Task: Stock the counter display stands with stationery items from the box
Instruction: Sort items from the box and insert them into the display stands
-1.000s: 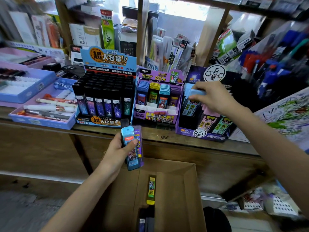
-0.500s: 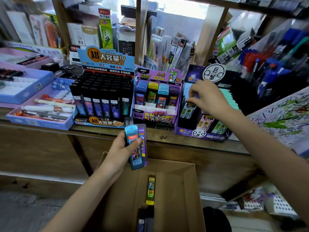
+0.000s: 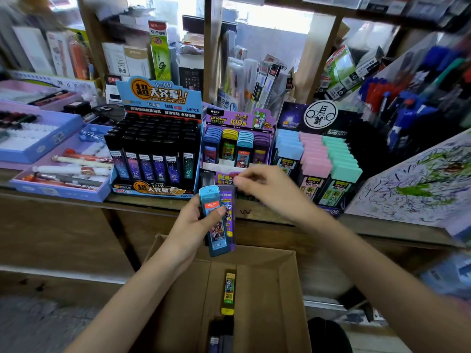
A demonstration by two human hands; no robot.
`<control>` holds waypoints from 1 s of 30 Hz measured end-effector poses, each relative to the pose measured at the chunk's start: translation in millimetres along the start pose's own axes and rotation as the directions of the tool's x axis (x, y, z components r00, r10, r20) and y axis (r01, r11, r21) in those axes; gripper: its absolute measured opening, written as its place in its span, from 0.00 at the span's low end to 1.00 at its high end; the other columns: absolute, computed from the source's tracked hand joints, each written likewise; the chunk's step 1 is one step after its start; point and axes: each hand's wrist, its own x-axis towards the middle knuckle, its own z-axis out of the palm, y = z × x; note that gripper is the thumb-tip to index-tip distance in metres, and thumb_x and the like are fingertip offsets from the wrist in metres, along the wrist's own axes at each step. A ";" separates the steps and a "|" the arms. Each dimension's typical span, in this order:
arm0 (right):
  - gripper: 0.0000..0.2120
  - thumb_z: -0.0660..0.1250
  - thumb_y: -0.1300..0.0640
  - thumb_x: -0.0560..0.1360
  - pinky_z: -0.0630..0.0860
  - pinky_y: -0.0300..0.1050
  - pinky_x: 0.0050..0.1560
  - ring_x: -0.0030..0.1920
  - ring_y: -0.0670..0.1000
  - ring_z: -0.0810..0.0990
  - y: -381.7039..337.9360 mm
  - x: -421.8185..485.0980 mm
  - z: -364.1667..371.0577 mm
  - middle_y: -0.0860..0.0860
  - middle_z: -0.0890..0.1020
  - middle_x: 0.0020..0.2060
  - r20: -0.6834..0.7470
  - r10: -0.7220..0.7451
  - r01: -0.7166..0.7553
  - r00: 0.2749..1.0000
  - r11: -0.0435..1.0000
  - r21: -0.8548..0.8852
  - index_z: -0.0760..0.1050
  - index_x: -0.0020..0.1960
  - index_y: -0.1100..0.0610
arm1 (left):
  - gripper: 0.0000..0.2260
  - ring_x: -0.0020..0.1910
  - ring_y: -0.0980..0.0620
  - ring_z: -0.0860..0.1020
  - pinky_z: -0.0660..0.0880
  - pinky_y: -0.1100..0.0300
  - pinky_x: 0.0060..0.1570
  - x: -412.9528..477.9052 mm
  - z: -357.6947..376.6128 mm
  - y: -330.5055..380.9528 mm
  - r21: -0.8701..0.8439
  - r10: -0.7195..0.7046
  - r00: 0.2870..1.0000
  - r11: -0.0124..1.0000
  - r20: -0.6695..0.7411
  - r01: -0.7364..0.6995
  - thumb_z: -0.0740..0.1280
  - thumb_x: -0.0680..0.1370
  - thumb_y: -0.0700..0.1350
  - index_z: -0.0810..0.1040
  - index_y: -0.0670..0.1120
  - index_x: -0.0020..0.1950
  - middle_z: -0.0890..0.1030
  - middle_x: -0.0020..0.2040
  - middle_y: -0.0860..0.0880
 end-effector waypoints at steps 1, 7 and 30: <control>0.03 0.67 0.51 0.75 0.74 0.32 0.44 0.40 0.38 0.78 1.5 -2.9 10.7 0.44 0.81 0.39 0.032 0.039 -0.041 0.999 0.995 0.086 0.78 0.45 0.49 | 0.12 0.48 0.52 0.82 0.80 0.57 0.45 -1.1 1.1 0.7 -0.007 0.005 1.000 1.000 0.002 -0.005 0.65 0.76 0.39 0.74 0.46 0.59 0.82 0.51 0.47; 0.03 0.66 0.60 0.76 0.76 0.45 0.49 0.45 0.45 0.80 7.3 -9.0 36.0 0.47 0.83 0.42 -0.003 0.113 -0.102 0.994 0.910 0.401 0.78 0.46 0.54 | 0.06 0.44 0.55 0.82 0.77 0.57 0.44 -1.9 -9.1 2.3 -0.048 -0.003 0.999 0.999 -0.051 0.000 0.62 0.79 0.40 0.75 0.49 0.53 0.84 0.44 0.54; 0.13 0.71 0.67 0.70 0.78 0.43 0.50 0.45 0.49 0.82 7.5 -18.4 -6.3 0.56 0.82 0.48 0.343 0.091 -0.194 0.935 0.941 0.279 0.74 0.52 0.57 | 0.10 0.31 0.61 0.78 0.75 0.67 0.31 10.8 -17.6 28.1 0.213 0.230 0.972 0.948 0.056 -0.236 0.70 0.71 0.42 0.73 0.48 0.50 0.81 0.35 0.56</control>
